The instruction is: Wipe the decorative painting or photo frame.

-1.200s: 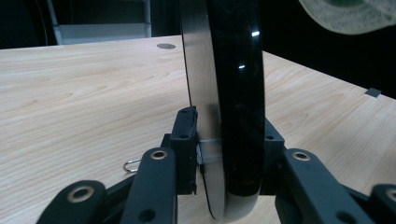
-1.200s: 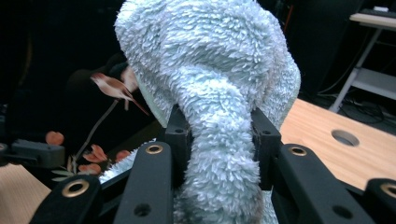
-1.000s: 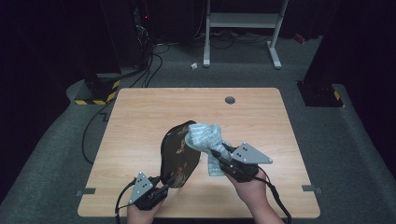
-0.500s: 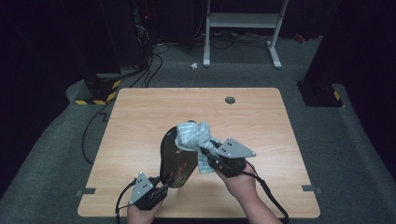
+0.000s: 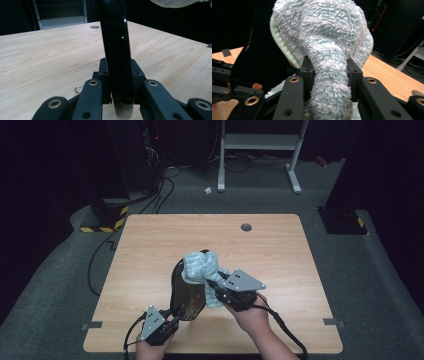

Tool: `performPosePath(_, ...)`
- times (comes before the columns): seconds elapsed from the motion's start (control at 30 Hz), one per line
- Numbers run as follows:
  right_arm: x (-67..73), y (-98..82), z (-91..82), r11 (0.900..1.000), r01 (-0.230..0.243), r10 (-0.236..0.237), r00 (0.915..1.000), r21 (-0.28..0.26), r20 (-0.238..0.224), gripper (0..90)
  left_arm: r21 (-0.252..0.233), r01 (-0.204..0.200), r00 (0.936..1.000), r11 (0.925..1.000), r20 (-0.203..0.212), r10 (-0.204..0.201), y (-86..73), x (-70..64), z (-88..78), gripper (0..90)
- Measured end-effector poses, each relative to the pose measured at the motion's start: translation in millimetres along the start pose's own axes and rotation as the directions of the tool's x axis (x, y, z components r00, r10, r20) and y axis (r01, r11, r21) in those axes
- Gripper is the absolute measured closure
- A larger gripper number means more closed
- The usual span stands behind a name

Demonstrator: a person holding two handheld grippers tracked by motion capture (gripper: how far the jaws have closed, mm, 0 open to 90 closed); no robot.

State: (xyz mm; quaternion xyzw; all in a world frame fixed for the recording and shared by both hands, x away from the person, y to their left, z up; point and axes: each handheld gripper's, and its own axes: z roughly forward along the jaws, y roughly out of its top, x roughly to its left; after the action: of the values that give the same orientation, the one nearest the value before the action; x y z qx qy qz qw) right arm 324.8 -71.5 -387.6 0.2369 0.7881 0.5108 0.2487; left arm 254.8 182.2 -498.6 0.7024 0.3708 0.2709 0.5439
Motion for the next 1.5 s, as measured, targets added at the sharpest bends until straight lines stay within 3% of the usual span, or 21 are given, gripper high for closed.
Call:
performPosePath(0.4, 21.9, 7.7, 6.6, 0.999, 0.04, -0.04, 0.9976, -0.015, -0.056, 66.8, 0.01, -0.014, 0.9998, 0.9998, -0.013, 0.014, 1.1, -3.1, 0.3, 77.0)
performPosePath(0.63, 40.6, 15.5, 7.4, 0.996, 0.075, -0.079, 0.9906, -0.041, -0.111, 67.2, 0.013, -0.009, 0.9999, 0.9999, -0.014, 0.009, 1.4, -2.9, 0.5, 77.1)
performPosePath(0.83, 50.3, 20.4, 9.2, 0.994, 0.098, -0.105, 0.9856, -0.055, -0.132, 67.3, 0.015, -0.002, 0.9999, 0.9999, -0.012, 0.002, 1.5, -2.4, 0.5, 77.2)
performPosePath(1.1, 37.0, 17.7, 14.2, 0.997, 0.066, -0.071, 0.9919, -0.049, -0.106, 68.5, 0.014, 0.012, 0.9999, 0.9998, -0.003, -0.012, 1.4, -0.8, 0.7, 77.8)
performPosePath(1.5, -4.1, 13.5, 28.2, 1.0, 0.018, -0.018, 0.9998, -0.016, -0.003, 68.9, 0.011, 0.015, 0.9999, 0.9998, -0.004, -0.015, 1.1, -1.2, 0.7, 77.7)
